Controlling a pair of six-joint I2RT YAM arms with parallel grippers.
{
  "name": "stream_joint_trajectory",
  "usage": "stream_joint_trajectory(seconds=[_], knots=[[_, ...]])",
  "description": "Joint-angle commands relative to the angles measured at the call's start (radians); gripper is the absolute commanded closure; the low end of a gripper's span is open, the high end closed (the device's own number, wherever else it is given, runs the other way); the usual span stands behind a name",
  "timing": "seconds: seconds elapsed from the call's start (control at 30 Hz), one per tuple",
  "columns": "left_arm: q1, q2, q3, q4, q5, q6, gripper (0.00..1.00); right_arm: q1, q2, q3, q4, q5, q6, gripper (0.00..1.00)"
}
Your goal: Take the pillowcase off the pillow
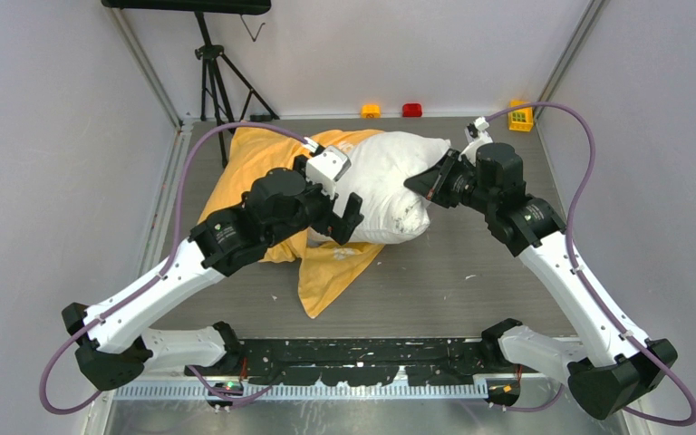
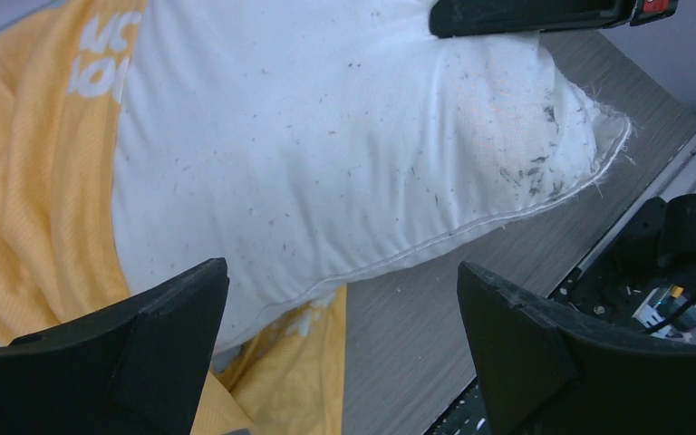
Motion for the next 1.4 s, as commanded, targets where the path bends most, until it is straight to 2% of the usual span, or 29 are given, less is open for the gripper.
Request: stream_joint_trajectory(seconds=[0.0,0.13,0.33,0.47,0.73,0.87,1.0,1.07,1.13,1.23,1.3,1.33,1.37], knots=[[-0.003,0.003,0.022,0.085,0.0,0.162,0.0,0.003,-0.011,0.042,0.125,-0.035,0.023,1.0],[-0.006,0.008,0.01,0.08,0.022,0.296,0.0,0.003,-0.008,0.046,0.125,-0.042,0.013,1.0],[-0.008,0.069,0.081,0.073,0.065,0.365,0.0,0.003,0.013,0.065,0.128,-0.077,0.01,1.0],[-0.028,0.16,0.136,0.013,0.075,0.409,0.0,0.003,0.009,0.067,0.13,-0.079,0.013,1.0],[-0.087,0.239,0.095,0.069,0.23,0.502,0.0,0.002,0.016,0.085,0.149,-0.125,0.057,1.0],[-0.087,0.258,0.055,0.078,0.186,0.528,0.0,0.003,0.003,0.093,0.143,-0.132,0.062,1.0],[-0.087,0.299,0.009,0.106,0.063,0.541,0.01,0.003,-0.008,0.103,0.144,-0.167,0.078,1.0],[-0.087,0.305,-0.025,0.155,-0.017,0.532,0.1,0.002,-0.018,0.1,0.143,-0.168,0.075,1.0],[-0.086,0.285,-0.058,0.207,-0.063,0.518,0.27,0.003,-0.031,0.091,0.131,-0.151,0.063,1.0],[-0.088,0.244,-0.089,0.249,-0.1,0.507,0.63,0.002,-0.056,0.086,0.102,-0.112,0.038,0.96],[-0.087,0.215,-0.102,0.255,-0.124,0.504,0.88,0.001,-0.074,0.08,0.086,-0.08,0.018,0.87],[-0.087,0.201,-0.107,0.254,-0.133,0.504,0.95,0.001,-0.085,0.077,0.079,-0.062,0.007,0.83],[-0.088,0.186,-0.11,0.25,-0.141,0.504,1.0,0.001,-0.095,0.075,0.065,-0.036,-0.01,0.74]])
